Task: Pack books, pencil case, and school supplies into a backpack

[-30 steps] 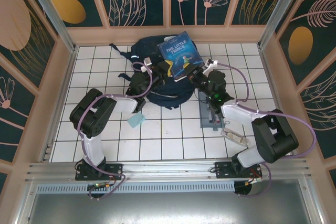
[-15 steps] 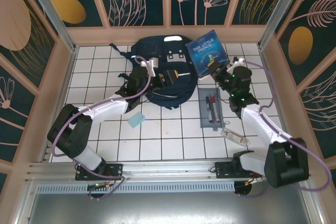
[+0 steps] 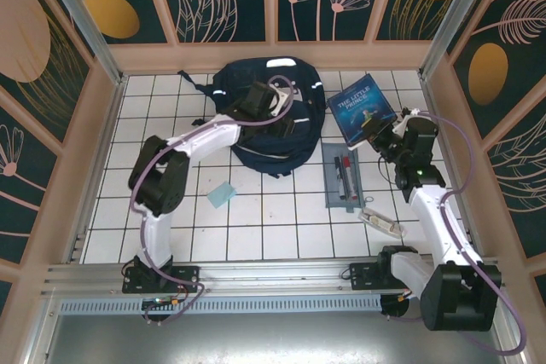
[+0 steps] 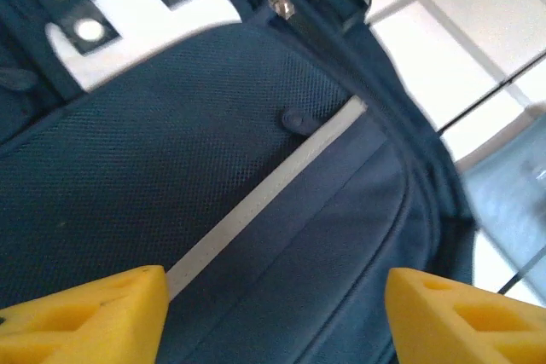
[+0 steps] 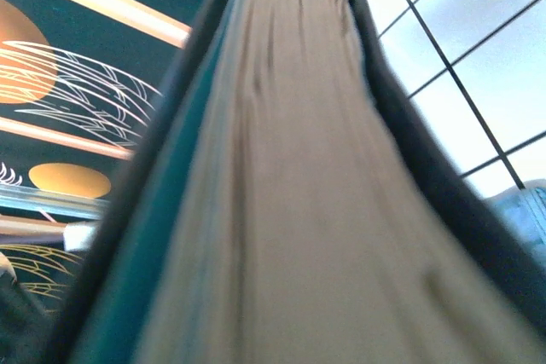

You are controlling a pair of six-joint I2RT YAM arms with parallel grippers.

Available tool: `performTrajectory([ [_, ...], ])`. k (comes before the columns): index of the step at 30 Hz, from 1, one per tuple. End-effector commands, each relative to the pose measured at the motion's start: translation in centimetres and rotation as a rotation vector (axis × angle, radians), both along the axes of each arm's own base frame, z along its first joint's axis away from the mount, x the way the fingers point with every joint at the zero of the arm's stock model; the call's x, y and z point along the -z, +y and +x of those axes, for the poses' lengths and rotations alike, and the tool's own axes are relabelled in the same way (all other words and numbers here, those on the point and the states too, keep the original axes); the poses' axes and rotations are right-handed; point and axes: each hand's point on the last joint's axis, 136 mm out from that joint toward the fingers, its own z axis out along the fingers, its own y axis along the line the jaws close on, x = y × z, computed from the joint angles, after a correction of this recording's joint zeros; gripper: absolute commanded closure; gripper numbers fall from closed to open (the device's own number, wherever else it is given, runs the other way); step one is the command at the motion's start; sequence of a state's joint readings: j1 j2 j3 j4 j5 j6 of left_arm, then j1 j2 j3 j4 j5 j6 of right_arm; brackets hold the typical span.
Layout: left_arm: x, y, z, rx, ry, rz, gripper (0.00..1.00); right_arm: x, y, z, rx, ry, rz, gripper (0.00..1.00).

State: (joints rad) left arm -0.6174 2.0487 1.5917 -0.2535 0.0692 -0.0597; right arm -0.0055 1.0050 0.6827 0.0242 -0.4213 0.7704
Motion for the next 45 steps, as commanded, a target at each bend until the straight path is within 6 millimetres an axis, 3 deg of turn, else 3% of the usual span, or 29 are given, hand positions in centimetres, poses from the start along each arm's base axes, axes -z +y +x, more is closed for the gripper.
performTrajectory([
  [1, 2.5, 0.6, -1.1, 0.149, 0.074, 0.187, 0.40, -1.0, 0.5, -0.4, -0.060, -0.064, 0.007, 1.00],
  [5, 3.6, -0.2, -1.7, 0.206, 0.112, 0.180, 0.42, -0.1, 0.3, -0.4, -0.061, -0.051, 0.016, 1.00],
  [18, 7.2, 0.8, -3.2, 0.220, 0.199, 0.231, 0.36, 1.2, 0.2, 0.0, -0.075, -0.034, 0.068, 1.00],
  [23, 9.0, 2.4, -1.8, 0.157, 0.157, 0.327, 0.35, 1.3, 0.3, 0.0, -0.075, -0.033, 0.076, 1.00],
  [25, 9.3, 2.8, -1.0, 0.126, 0.122, 0.352, 0.40, 1.1, 0.3, -0.1, -0.079, -0.035, 0.081, 1.00],
  [26, 9.3, 2.9, -0.4, 0.110, 0.093, 0.359, 0.56, 1.0, 0.4, -0.1, -0.084, -0.037, 0.085, 1.00],
  [29, 8.8, 2.5, 0.1, 0.107, 0.061, 0.340, 0.74, 0.9, 0.5, -0.4, -0.090, -0.036, 0.086, 1.00],
  [32, 7.1, 1.4, 0.2, 0.125, 0.039, 0.276, 1.00, 0.9, 0.5, -0.7, -0.085, -0.035, 0.082, 1.00],
  [35, 3.9, 0.0, -0.1, 0.144, 0.016, 0.168, 1.00, 0.8, 0.3, -1.2, -0.076, -0.030, 0.066, 1.00],
  [40, -3.1, -2.2, -0.9, 0.173, -0.028, -0.031, 1.00, 0.6, -1.5, -1.6, -0.008, -0.003, 0.018, 1.00],
  [45, -7.5, -2.9, -0.3, 0.147, -0.061, -0.110, 1.00, 0.0, -3.4, -1.9, 0.065, 0.015, -0.046, 1.00],
])
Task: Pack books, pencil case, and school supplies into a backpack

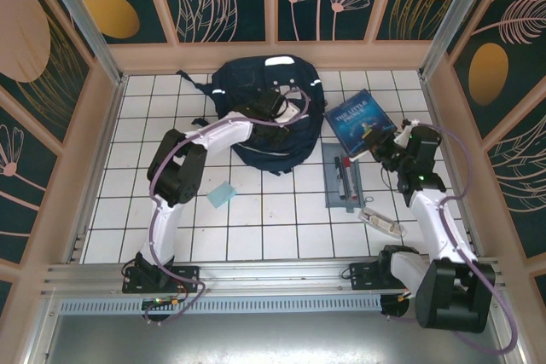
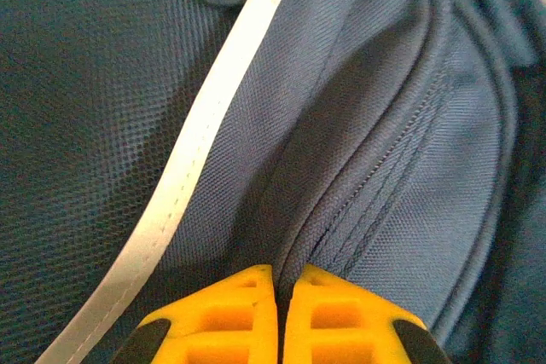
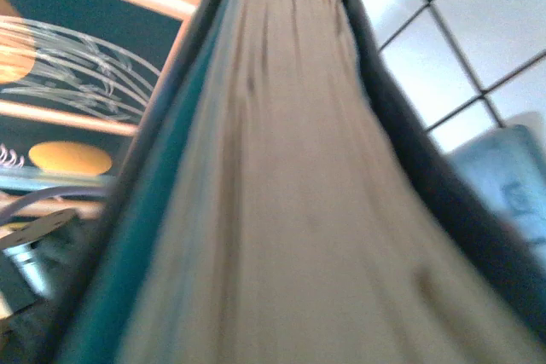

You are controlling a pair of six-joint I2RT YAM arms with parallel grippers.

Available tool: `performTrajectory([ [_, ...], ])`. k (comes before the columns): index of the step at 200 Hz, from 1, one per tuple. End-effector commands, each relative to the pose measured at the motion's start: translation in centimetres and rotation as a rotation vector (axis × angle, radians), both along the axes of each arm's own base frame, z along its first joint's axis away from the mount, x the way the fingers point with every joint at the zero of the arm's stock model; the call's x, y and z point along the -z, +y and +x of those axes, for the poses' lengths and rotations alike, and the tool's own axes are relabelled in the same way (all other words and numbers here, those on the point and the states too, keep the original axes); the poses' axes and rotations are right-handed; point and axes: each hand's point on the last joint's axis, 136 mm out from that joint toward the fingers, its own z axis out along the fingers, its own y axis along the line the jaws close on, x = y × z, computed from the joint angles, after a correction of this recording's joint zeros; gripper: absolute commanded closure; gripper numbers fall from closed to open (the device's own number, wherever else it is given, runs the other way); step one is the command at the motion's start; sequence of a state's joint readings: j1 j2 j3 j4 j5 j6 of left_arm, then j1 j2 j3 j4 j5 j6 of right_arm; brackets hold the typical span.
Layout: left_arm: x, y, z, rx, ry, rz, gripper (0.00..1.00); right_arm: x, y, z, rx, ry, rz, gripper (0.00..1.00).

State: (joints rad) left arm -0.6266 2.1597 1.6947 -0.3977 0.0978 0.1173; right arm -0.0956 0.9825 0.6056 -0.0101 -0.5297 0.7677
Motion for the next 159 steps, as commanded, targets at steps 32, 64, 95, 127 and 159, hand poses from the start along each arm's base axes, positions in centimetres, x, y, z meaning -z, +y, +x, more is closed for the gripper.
performTrajectory([
  [32, -15.3, -3.0, 1.0, -0.031, -0.120, -0.350, 1.00, -3.0, -2.1, -0.8, 0.067, -0.057, -0.103, 1.00],
  [64, -17.5, -3.0, 1.7, -0.064, -0.144, -0.381, 1.00, -2.5, -0.9, -1.1, 0.019, -0.062, -0.032, 1.00],
  [95, -20.6, -3.7, 1.8, -0.072, -0.118, -0.484, 1.00, -1.8, 1.4, -1.4, -0.050, -0.074, 0.120, 1.00],
  [127, -23.6, -4.7, 1.8, -0.069, -0.098, -0.588, 1.00, -1.7, 6.3, -1.1, -0.150, -0.089, 0.196, 1.00],
  [159, -24.0, -5.8, 1.7, -0.053, -0.054, -0.644, 1.00, -1.4, 10.6, -0.2, -0.216, -0.108, 0.253, 1.00],
])
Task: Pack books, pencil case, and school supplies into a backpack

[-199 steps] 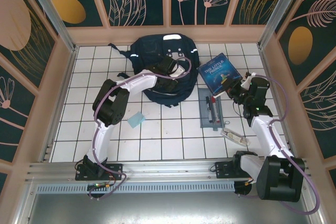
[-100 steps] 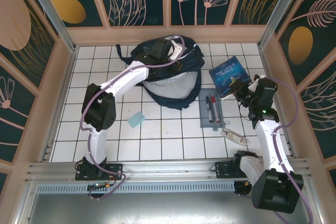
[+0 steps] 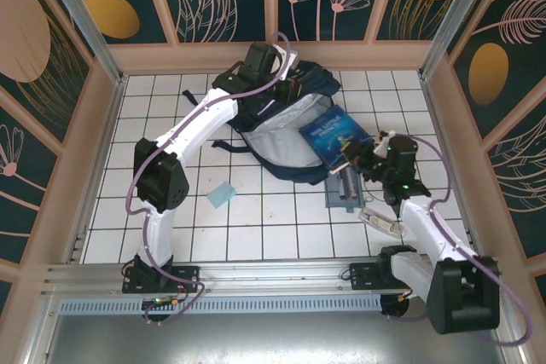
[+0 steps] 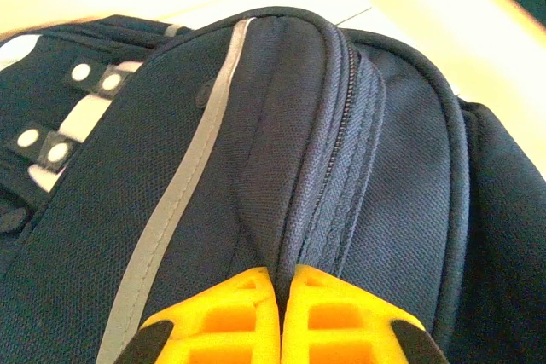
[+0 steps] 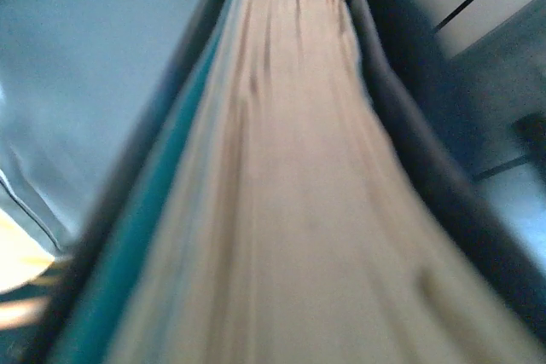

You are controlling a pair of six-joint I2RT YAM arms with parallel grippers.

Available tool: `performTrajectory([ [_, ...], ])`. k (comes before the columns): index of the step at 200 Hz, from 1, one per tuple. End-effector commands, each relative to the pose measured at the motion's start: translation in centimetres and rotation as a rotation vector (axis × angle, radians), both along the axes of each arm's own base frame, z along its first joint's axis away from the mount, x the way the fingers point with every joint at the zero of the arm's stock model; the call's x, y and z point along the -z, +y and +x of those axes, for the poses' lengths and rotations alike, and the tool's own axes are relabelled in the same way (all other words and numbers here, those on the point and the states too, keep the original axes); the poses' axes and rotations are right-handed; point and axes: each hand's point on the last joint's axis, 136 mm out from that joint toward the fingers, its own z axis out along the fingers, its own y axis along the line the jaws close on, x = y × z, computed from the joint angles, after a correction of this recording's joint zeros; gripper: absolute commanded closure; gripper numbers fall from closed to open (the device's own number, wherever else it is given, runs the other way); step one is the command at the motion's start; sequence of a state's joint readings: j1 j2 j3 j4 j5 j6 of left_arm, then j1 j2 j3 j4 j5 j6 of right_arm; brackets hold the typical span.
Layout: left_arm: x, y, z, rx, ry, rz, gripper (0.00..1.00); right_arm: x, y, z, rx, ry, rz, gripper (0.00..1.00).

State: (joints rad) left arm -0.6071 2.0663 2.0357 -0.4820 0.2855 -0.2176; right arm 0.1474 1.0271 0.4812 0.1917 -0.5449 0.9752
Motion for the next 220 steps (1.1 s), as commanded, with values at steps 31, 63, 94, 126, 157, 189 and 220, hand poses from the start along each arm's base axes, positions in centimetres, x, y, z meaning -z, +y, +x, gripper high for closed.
performTrajectory([
  [31, -4.8, -2.3, -1.0, 0.083, -0.015, -0.212, 1.00, -4.1, 6.0, 4.9, -0.059, -0.245, 0.134, 1.00],
  [63, -5.0, -1.8, -2.0, 0.079, -0.012, -0.224, 1.00, -3.5, 10.1, 9.8, -0.116, -0.283, 0.170, 1.00],
  [94, -4.8, -1.4, -2.4, 0.067, -0.002, -0.249, 1.00, -2.9, 12.5, 13.9, -0.071, -0.344, 0.243, 1.00],
  [126, -4.4, -1.4, -2.5, 0.059, 0.006, -0.264, 1.00, -0.4, 14.4, 16.7, -0.003, -0.298, 0.314, 1.00],
  [157, -4.3, -1.0, -2.1, 0.041, -0.009, -0.249, 1.00, 2.5, 14.5, 17.8, 0.046, -0.193, 0.288, 0.77],
  [189, -4.0, 0.4, -1.0, -0.016, -0.016, -0.239, 1.00, 2.9, 14.2, 15.6, 0.016, -0.114, 0.203, 0.50],
  [220, -2.6, 1.9, 0.5, -0.068, -0.005, -0.234, 1.00, 3.0, 13.1, 11.6, -0.028, -0.036, 0.048, 0.25],
])
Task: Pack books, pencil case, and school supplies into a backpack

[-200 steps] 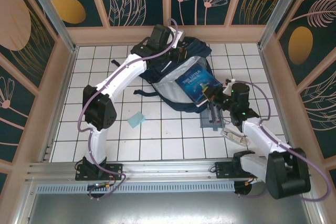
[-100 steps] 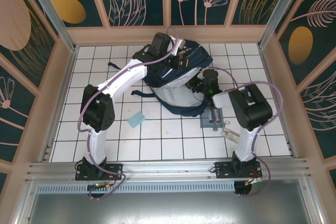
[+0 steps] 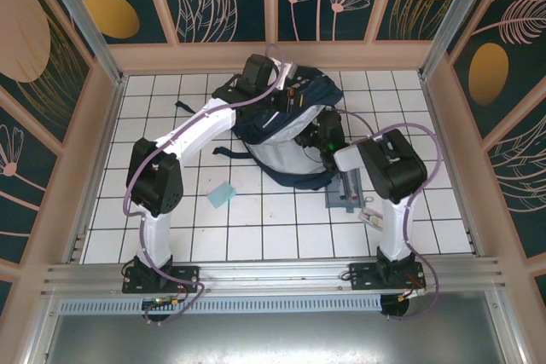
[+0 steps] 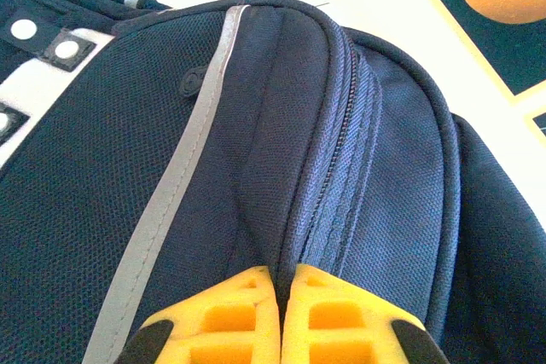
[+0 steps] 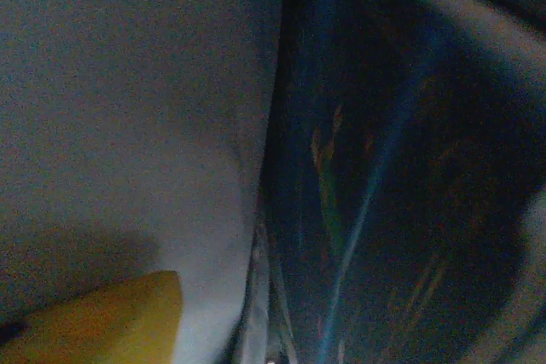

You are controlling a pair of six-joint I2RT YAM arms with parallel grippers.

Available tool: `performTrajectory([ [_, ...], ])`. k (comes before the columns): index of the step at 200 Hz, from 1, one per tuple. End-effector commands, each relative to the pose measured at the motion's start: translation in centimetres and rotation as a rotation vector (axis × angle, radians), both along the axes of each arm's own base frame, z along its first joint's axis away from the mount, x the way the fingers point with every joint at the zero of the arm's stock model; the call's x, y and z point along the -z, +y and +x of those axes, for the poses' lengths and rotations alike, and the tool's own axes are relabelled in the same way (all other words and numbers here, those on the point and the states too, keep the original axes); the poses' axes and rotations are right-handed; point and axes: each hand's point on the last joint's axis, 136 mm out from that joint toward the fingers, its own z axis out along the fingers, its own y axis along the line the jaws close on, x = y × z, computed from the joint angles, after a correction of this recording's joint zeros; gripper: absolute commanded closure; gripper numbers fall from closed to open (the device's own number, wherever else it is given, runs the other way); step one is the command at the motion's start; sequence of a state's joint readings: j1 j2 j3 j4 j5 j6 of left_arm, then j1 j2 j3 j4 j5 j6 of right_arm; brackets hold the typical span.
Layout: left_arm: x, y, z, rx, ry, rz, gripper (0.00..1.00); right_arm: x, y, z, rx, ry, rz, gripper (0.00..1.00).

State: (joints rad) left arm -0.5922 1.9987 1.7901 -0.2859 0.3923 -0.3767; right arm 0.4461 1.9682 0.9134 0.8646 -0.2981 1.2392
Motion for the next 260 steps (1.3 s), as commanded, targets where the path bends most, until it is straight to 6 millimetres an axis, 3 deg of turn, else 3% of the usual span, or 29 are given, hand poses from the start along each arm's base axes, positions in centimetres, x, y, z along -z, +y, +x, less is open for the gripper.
performTrajectory([
  [1, -5.5, 1.9, 2.0, -0.076, -0.132, -0.097, 1.00, -3.2, -0.6, -2.9, -0.043, -0.028, -0.106, 0.24],
  [20, -5.3, 2.6, 2.4, -0.091, -0.134, -0.100, 1.00, -2.6, -1.7, -5.8, -0.084, 0.021, -0.226, 0.15],
  [51, -5.0, 2.7, 2.6, -0.090, -0.131, -0.102, 1.00, -2.2, -4.7, -10.1, -0.121, 0.077, -0.412, 0.08],
  [88, -4.5, 2.5, 2.2, -0.069, -0.113, -0.106, 1.00, -4.3, -9.4, -12.3, -0.095, 0.057, -0.687, 0.07],
  [111, -3.3, 2.6, 1.1, -0.035, -0.075, -0.093, 1.00, -7.0, -13.2, -11.3, -0.006, -0.027, -0.876, 0.07],
  [138, -0.2, 3.7, -1.0, -0.033, 0.002, -0.050, 1.00, -8.2, -16.4, -8.3, 0.049, -0.083, -0.888, 0.08],
  [157, 2.5, 5.2, -2.5, -0.059, 0.053, 0.005, 1.00, -8.6, -17.0, -6.1, 0.041, -0.149, -0.819, 0.10],
  [176, 5.0, 6.9, -3.8, -0.085, 0.081, 0.082, 1.00, -8.0, -17.5, -4.1, 0.015, -0.172, -0.769, 0.19],
  [195, 6.9, 8.8, -4.5, -0.118, 0.095, 0.193, 1.00, -7.1, -16.6, -2.5, -0.057, -0.186, -0.748, 0.35],
  [213, 8.4, 11.4, -4.7, -0.178, 0.090, 0.322, 1.00, -5.7, -15.6, -1.9, -0.131, -0.184, -0.739, 0.38],
  [228, 9.5, 14.8, -4.2, -0.293, 0.077, 0.484, 0.72, -4.2, -15.1, -1.7, -0.167, -0.154, -0.726, 0.38],
  [240, 9.5, 17.5, -3.7, -0.394, 0.065, 0.616, 0.60, -3.5, -14.9, -1.7, -0.179, -0.134, -0.719, 0.38],
  [260, 7.1, 18.3, -3.4, -0.450, 0.028, 0.631, 0.43, -3.1, -15.0, -2.0, -0.166, -0.114, -0.720, 0.35],
])
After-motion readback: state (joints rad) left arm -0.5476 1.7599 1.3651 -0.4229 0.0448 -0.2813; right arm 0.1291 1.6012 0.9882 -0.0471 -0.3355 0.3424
